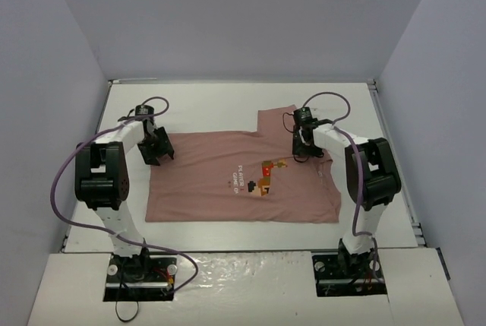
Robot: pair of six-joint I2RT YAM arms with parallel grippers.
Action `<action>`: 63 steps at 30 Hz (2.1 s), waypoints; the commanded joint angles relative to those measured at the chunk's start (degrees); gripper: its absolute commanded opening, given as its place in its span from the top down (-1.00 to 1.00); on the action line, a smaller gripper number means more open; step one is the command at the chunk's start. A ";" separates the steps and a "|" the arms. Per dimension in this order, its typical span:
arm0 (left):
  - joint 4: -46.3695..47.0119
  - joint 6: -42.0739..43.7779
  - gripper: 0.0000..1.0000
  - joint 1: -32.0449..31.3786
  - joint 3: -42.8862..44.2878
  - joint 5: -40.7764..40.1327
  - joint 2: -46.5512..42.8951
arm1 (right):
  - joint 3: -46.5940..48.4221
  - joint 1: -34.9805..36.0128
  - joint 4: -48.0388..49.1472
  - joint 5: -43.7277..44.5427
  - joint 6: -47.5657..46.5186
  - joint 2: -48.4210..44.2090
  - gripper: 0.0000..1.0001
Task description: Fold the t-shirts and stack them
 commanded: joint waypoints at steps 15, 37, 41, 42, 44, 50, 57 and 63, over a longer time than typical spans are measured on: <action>-7.21 16.41 -0.03 2.95 25.85 -2.39 7.74 | 22.50 -2.50 -6.94 -8.78 -2.72 -5.06 0.04; -8.90 26.75 0.08 1.39 27.08 1.46 16.00 | 16.10 -3.66 -5.88 -11.72 -4.49 -3.86 0.05; -9.04 26.72 0.29 0.31 26.63 0.57 17.31 | 17.39 -3.78 -5.70 -11.72 -4.68 -2.88 0.05; -8.97 26.45 0.51 0.31 26.50 0.23 17.52 | 18.07 -3.72 -5.64 -11.72 -4.88 -2.33 0.05; -8.95 26.03 0.91 0.31 26.29 -0.72 17.66 | 19.37 -3.87 -5.45 -11.72 -5.02 -0.72 0.05; -8.87 25.56 1.00 0.40 28.23 -2.79 16.42 | 24.94 -5.02 -4.27 -14.86 -5.20 5.15 0.07; -8.89 23.62 1.00 0.40 29.54 -2.73 15.72 | 35.33 -6.66 -3.77 -16.29 -8.43 15.72 0.13; -8.94 22.85 1.00 0.05 29.29 -1.97 15.99 | 41.17 -7.64 -2.93 -17.98 -14.67 21.43 0.18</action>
